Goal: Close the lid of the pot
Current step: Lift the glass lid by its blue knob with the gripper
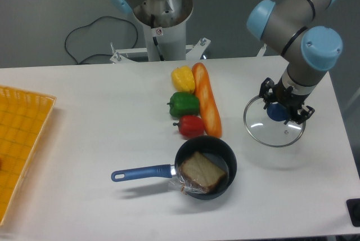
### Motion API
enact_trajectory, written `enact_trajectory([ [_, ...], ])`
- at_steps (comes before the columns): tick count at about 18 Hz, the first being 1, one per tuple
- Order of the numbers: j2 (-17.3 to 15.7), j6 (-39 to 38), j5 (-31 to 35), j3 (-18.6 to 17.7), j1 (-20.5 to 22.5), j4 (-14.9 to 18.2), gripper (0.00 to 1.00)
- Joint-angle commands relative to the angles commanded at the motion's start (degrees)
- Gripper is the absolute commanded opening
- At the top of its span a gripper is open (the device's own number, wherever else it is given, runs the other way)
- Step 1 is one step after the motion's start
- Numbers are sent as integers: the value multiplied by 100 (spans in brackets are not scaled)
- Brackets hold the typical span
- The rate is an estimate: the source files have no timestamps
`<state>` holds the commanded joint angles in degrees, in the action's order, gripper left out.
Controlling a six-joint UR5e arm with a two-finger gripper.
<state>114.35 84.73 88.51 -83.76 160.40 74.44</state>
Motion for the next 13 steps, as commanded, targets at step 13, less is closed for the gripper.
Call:
enact_trajectory([
  [13,-53,-184,-422,88,-149,-9,53],
])
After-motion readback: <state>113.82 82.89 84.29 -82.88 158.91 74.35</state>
